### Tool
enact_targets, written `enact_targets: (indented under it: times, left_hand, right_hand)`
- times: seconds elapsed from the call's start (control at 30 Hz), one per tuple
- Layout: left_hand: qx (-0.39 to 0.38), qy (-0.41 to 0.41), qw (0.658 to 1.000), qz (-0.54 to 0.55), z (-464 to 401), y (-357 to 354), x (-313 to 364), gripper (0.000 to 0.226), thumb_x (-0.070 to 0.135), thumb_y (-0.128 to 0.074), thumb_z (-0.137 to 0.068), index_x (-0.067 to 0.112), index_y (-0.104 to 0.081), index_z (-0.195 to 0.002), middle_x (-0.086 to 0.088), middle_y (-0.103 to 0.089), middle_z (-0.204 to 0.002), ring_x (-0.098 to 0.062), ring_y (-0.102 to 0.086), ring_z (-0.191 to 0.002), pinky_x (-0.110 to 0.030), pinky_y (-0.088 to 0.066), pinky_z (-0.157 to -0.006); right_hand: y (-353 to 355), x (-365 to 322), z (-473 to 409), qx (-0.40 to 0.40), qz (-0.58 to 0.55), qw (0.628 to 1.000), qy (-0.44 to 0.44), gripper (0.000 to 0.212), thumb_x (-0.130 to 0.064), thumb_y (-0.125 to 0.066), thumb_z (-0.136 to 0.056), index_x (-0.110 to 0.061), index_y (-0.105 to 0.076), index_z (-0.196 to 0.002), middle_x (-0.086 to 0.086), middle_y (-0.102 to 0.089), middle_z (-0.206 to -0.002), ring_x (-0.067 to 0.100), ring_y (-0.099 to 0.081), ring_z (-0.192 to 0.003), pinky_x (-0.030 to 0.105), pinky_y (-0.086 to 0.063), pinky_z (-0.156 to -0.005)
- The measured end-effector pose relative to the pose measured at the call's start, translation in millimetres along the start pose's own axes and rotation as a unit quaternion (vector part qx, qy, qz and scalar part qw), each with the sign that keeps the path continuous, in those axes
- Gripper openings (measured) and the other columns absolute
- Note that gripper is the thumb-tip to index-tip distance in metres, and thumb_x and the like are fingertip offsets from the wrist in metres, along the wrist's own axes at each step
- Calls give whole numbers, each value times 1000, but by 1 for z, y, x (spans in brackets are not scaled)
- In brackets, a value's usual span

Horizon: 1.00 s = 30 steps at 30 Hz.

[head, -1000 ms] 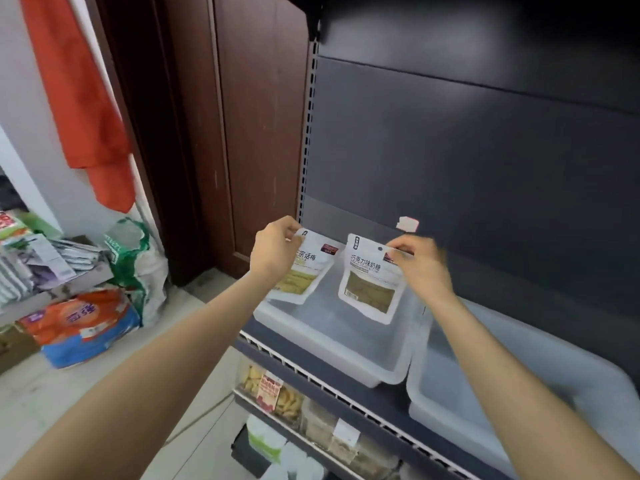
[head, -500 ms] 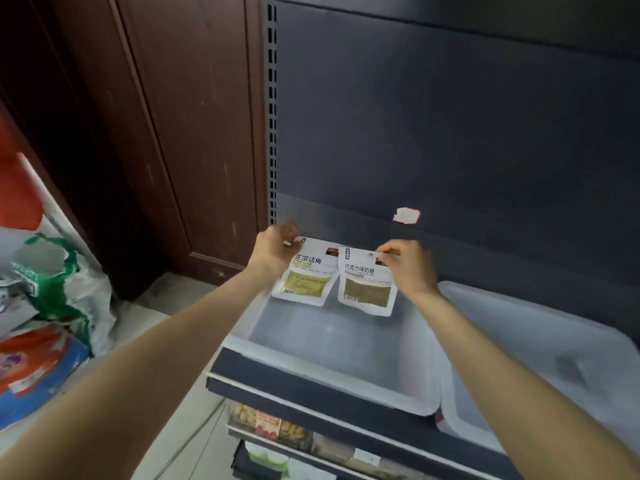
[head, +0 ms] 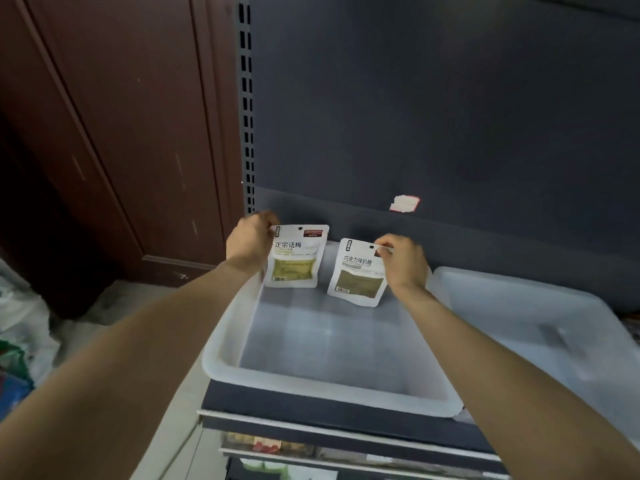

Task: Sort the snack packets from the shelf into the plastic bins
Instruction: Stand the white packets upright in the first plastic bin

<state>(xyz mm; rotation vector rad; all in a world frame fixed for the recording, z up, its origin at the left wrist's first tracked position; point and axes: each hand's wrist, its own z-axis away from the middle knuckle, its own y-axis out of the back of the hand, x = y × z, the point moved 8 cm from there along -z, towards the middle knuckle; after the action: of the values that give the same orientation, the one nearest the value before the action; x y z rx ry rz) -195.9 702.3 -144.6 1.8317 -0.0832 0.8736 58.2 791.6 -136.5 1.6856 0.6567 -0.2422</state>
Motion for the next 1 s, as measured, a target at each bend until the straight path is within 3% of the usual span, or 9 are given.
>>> enact_targets:
  times: [0.13,0.23,0.37,0.47,0.6,0.73,1.0]
  left_hand:
    - [3,-24,1000,7,-11,-4,5,17,3,-47,-93,8,-62,-100,-13,-65,-101,-32,-61,-85,-38,-52,-69]
    - [18,-20,999,22,-12,-7,2,17,1,-48,-91,5,-59,-103,-15,-57,-106,-35,-58,-88,-40,-49,-68]
    - [17,-25,998,63,-6,-12,0,25,2,-59,-88,9,-56,-112,-14,-54,-113,-34,-59,-93,-45,-52,-74]
    - [25,-33,999,27,2,-9,8,35,10,-63,-87,14,-53,-121,-12,-49,-121,-30,-53,-105,-44,-50,-75]
    - [58,-90,993,-51,14,-1,29,40,15,-65,-86,14,-53,-124,-14,-49,-124,-33,-47,-114,-44,-41,-88]
    - [-13,-182,982,-56,30,-12,64,29,17,-59,-90,14,-55,-118,-6,-59,-115,-30,-53,-107,-41,-42,-86]
    - [-171,-205,961,-66,64,-38,124,23,24,-48,-94,22,-56,-116,0,-64,-114,-26,-60,-101,-34,-45,-85]
  right_hand:
    - [-5,-3,-12,-1,62,998,8,22,-8,-52,-94,-14,-69,-106,6,-63,-110,24,-56,-104,28,-40,-66]
    - [-7,-5,-14,17,54,998,8,27,-5,-53,-93,-12,-65,-117,7,-56,-119,24,-45,-116,34,-45,-80]
    - [-14,-10,-10,-3,54,998,30,31,-8,-57,-92,-13,-60,-122,6,-54,-123,24,-44,-118,33,-44,-89]
    - [-17,-9,-5,-17,50,998,25,33,-11,-59,-91,-15,-59,-124,3,-54,-124,22,-45,-118,33,-42,-92]
    - [-18,-14,7,-23,38,999,31,31,-13,-60,-91,-14,-60,-123,4,-56,-124,21,-47,-118,32,-42,-91]
    - [-13,-17,19,-33,11,999,25,25,-15,-58,-92,-14,-63,-117,5,-57,-121,23,-52,-114,35,-46,-91]
    - [37,9,48,-75,47,996,-10,24,-16,-52,-92,-17,-64,-113,2,-61,-114,20,-56,-106,25,-42,-82]
